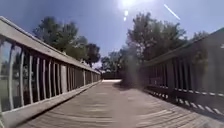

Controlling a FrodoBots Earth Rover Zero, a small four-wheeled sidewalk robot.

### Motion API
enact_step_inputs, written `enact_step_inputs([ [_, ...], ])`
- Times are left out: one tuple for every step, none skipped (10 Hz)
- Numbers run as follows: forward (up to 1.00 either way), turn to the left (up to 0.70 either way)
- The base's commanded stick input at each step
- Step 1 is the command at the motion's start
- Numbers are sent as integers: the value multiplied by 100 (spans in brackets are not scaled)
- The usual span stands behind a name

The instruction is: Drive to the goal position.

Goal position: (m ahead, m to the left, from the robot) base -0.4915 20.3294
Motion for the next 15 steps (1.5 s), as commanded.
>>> enact_step_inputs([
  [45, 0],
  [45, 0],
  [45, 0],
  [45, 0],
  [45, 0],
  [45, 0],
  [45, 0],
  [45, 0],
  [45, 0],
  [45, 0],
  [45, 0],
  [45, 0],
  [45, 0],
  [45, 0],
  [45, 0],
])
